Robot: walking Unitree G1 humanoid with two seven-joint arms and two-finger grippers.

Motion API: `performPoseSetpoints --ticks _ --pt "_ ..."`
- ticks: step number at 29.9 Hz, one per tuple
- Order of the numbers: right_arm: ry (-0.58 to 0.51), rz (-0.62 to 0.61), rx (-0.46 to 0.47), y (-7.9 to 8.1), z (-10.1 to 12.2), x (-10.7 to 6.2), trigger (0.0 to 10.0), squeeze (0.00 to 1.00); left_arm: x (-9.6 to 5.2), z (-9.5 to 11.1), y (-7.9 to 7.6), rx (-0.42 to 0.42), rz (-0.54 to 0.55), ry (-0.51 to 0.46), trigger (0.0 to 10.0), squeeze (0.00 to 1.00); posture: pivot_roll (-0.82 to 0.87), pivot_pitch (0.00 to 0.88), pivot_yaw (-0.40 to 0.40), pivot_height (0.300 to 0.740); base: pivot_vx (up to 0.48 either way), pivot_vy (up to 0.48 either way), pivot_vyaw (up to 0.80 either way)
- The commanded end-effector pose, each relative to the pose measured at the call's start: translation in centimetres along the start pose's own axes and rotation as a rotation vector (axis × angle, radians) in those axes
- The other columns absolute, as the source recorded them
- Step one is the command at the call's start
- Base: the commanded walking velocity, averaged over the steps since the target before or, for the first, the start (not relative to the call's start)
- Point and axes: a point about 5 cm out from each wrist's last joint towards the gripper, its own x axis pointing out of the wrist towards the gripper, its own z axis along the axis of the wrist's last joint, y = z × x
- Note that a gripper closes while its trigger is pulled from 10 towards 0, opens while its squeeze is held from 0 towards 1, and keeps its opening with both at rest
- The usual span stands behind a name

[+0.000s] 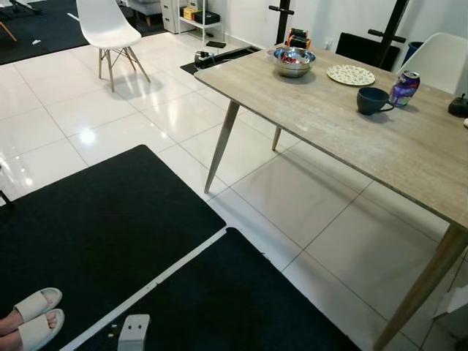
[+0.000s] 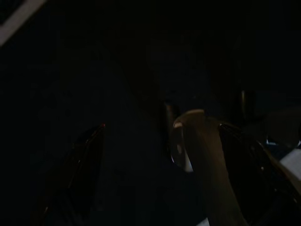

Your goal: Restocking fridge

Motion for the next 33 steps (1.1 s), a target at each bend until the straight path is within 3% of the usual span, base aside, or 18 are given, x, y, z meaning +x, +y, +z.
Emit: performPoseSetpoints --ticks 1,7,11,13,21,27,33 --pt "0.008 -0.017 0.020 -0.3 -0.1 0.0 10.0 0.00 0.2 -0.3 -1.1 -0.013 -0.031 0.003 10.0 0.00 -0.05 0.000 -0.024 0.740 0.000 0.000 0.00" --pt "-0.028 -0.037 0.077 -0.4 1.2 0.2 10.0 0.00 0.6 0.2 -2.5 -0.027 -0.065 -0.016 10.0 0.00 -0.06 0.000 -0.020 0.740 0.000 0.000 0.00" --pt "-0.122 -0.058 0.178 -0.5 4.6 0.4 10.0 0.00 0.9 0.5 -4.0 -0.055 -0.125 0.000 10.0 0.00 -0.07 0.000 -0.004 0.740 0.000 0.000 0.00" --pt "-0.134 -0.058 0.189 -0.5 5.1 0.4 10.0 0.00 0.9 0.5 -4.2 -0.054 -0.135 0.002 10.0 0.00 -0.07 0.000 -0.004 0.740 0.000 0.000 0.00" --pt "-0.160 -0.047 0.194 0.0 6.2 0.5 10.0 0.00 1.1 1.4 -4.7 -0.123 -0.164 -0.040 10.0 0.00 -0.07 0.000 0.009 0.740 0.000 0.000 -0.68" --pt "-0.178 -0.047 0.238 0.1 6.3 0.5 10.0 0.00 1.0 0.9 -4.6 -0.112 -0.157 -0.025 10.0 0.00 -0.07 0.000 0.013 0.740 0.000 0.000 -0.79" --pt "-0.241 -0.020 0.254 0.0 7.7 0.4 10.0 0.00 0.9 0.3 -4.5 -0.111 -0.155 -0.008 10.0 0.00 -0.07 0.000 0.010 0.740 0.000 0.000 -0.79"
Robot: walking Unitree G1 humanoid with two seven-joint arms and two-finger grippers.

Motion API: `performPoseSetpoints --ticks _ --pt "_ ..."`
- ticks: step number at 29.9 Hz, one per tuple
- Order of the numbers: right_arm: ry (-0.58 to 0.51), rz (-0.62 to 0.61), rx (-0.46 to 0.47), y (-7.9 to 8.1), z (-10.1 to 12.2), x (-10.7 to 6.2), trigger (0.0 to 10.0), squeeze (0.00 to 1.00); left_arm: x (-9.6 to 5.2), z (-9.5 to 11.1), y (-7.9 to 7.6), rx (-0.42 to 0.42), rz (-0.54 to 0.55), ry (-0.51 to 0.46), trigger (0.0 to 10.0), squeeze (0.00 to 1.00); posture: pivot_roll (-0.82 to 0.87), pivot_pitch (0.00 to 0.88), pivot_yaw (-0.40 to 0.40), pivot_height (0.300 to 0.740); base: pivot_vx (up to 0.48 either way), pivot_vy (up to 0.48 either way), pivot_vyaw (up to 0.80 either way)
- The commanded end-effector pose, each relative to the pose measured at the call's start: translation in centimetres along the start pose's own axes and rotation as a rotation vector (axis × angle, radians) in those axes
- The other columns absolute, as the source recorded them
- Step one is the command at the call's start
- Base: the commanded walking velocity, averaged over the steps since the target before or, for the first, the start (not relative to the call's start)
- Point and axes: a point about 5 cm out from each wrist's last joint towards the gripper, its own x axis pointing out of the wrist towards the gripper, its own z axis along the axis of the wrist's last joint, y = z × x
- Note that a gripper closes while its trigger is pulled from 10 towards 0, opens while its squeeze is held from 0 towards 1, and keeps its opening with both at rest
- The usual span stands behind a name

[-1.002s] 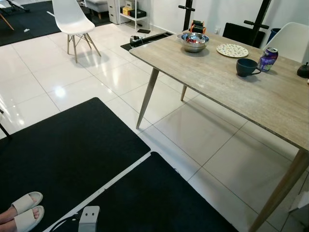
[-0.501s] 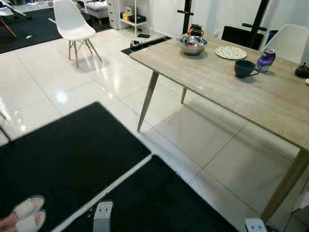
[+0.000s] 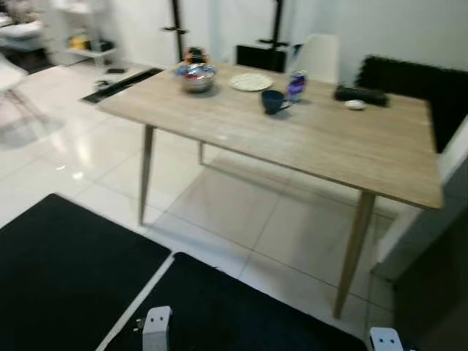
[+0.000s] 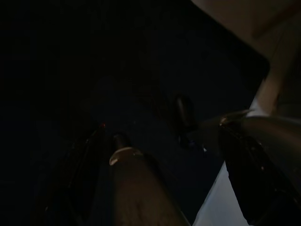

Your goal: Restocking fridge

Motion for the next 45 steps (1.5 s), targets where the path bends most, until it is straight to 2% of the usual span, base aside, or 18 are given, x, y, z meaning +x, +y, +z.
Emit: performPoseSetpoints --ticks 1,7,8,14,19,24,30,45 --pt "-0.044 0.010 0.014 0.0 1.1 0.1 10.0 0.00 0.0 -0.1 0.0 0.000 -0.002 0.011 10.0 0.00 -0.07 0.000 0.009 0.740 0.000 0.000 -0.79" --pt "-0.089 0.042 0.015 0.1 2.5 0.3 10.0 0.00 0.0 -0.4 -0.1 -0.008 -0.010 0.023 10.0 0.00 -0.07 0.000 0.008 0.740 0.000 0.000 -0.79" --pt "-0.111 0.078 0.009 0.6 3.2 0.3 10.0 0.00 0.0 -0.3 -0.2 -0.012 -0.011 0.017 10.0 0.00 -0.07 0.000 0.008 0.740 0.000 0.000 -0.79" --pt "-0.134 0.119 -0.024 1.4 3.9 0.4 10.0 0.00 0.1 0.0 -0.2 -0.022 -0.004 0.002 10.0 0.00 -0.07 0.000 0.009 0.740 0.000 0.000 -0.79" --pt "-0.100 0.111 -0.087 1.5 3.0 0.4 10.0 0.00 0.0 0.0 0.0 -0.041 0.012 0.003 10.0 0.00 -0.07 0.000 0.009 0.740 0.000 0.000 -0.32" --pt "-0.069 0.113 -0.081 1.3 1.9 0.3 10.0 0.00 0.1 0.1 0.0 -0.034 0.023 -0.007 10.0 0.00 -0.07 0.000 0.004 0.740 0.000 0.000 0.00" --pt "-0.064 0.124 -0.073 1.4 1.5 0.2 10.0 0.00 0.0 0.0 0.1 -0.033 0.031 -0.009 10.0 0.00 -0.08 0.000 0.004 0.740 0.000 0.000 0.00" --pt "-0.042 0.142 -0.068 1.6 0.7 0.1 10.0 0.00 0.2 0.1 -0.3 -0.012 0.027 -0.006 10.0 0.00 -0.08 0.000 0.004 0.740 0.266 0.000 0.00"
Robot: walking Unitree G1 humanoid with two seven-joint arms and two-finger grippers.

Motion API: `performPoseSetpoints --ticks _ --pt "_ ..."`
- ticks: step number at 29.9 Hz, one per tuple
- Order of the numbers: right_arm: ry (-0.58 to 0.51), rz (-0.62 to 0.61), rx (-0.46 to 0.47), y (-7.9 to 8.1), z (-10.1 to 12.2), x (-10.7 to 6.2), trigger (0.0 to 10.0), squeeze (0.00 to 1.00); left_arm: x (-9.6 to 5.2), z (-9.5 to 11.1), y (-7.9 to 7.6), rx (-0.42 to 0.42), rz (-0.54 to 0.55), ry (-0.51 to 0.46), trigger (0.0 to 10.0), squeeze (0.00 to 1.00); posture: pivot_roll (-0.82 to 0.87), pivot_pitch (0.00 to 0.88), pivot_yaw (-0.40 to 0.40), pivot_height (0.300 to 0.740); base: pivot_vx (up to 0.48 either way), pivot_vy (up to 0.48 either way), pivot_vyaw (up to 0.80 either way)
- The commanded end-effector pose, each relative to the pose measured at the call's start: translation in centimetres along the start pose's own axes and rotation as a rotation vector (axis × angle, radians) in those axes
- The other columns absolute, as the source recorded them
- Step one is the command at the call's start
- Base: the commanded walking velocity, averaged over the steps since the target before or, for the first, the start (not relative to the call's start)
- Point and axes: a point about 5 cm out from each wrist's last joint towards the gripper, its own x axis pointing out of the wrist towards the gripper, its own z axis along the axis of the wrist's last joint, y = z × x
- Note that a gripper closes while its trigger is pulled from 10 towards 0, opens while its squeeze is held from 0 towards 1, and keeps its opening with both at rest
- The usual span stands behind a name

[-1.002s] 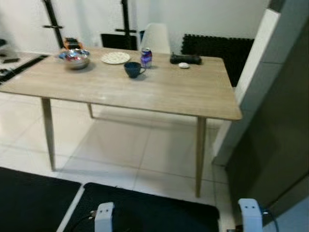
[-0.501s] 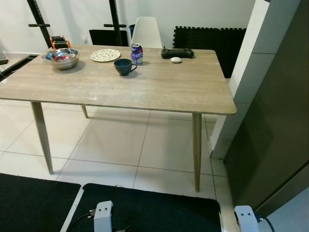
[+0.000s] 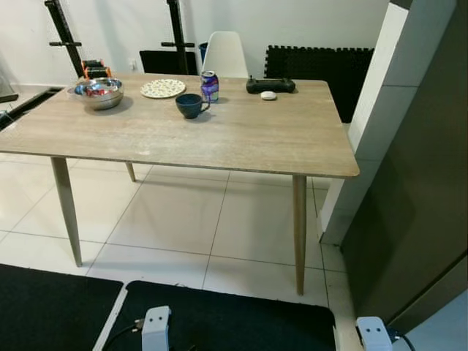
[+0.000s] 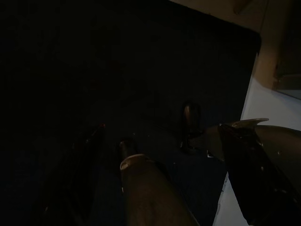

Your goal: Restocking fridge

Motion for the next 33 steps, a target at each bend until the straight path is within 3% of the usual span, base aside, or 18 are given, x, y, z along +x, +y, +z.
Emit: performPoseSetpoints --ticks 1,33 --pt "0.002 0.011 0.009 0.13 -0.22 -0.04 10.0 0.00 0.12 -0.07 -0.44 0.010 -0.007 0.001 10.0 0.00 -0.08 0.000 0.004 0.740 0.281 0.000 0.00" --pt "-0.013 0.026 0.037 0.11 -0.10 -0.06 10.0 0.00 0.19 0.10 -0.62 0.042 -0.020 0.007 10.0 0.00 -0.08 0.000 0.010 0.740 0.297 0.000 0.00"
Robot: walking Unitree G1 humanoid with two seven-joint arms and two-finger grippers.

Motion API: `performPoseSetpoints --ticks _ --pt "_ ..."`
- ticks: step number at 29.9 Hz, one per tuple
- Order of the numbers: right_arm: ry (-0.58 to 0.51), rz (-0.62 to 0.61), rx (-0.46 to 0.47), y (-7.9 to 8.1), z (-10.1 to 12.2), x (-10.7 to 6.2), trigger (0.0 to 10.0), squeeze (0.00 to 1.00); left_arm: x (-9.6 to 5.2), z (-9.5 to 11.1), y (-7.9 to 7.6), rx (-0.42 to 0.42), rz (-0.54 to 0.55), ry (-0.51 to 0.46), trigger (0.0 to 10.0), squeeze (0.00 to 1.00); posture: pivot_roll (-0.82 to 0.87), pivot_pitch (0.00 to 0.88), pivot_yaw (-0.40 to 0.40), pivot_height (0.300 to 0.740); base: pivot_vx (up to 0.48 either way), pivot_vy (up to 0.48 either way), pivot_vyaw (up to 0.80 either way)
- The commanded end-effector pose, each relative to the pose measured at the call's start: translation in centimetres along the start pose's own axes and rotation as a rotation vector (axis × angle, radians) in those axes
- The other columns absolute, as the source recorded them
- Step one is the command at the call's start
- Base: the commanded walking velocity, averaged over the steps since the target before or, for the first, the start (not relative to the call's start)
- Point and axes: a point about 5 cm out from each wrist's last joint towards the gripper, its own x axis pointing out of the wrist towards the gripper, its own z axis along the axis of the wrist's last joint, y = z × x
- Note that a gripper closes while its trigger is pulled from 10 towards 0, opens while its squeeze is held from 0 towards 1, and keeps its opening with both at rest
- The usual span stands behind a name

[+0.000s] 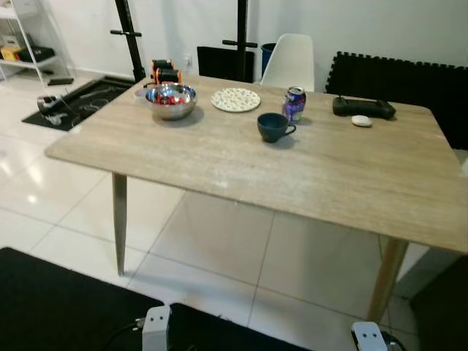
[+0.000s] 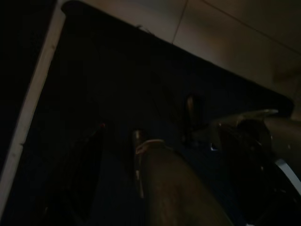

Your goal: Restocking fridge

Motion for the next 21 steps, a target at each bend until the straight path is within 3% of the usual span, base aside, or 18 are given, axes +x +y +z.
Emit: performPoseSetpoints --ticks 1,5,13,21 --pt "-0.008 -0.012 0.005 -0.26 0.26 -0.01 10.0 0.00 0.00 -0.25 -0.10 0.006 -0.004 0.013 10.0 0.00 -0.08 0.000 0.010 0.740 0.304 0.000 0.00" --pt "-0.013 -0.019 0.006 -0.35 0.37 0.00 10.0 0.00 0.00 -0.26 -0.11 0.013 -0.005 0.015 10.0 0.00 -0.08 0.000 0.012 0.740 0.298 0.000 0.00" --pt "-0.020 -0.023 0.015 -0.36 0.46 0.01 10.0 0.00 0.02 -0.27 -0.29 0.018 -0.028 0.020 10.0 0.00 -0.08 0.000 0.014 0.740 0.000 0.000 0.00" --pt "-0.057 -0.012 0.043 -0.41 1.04 0.04 10.0 0.00 -0.01 -1.18 -0.75 0.061 -0.058 0.068 10.0 0.00 -0.08 0.000 0.013 0.740 0.000 -0.418 0.00"
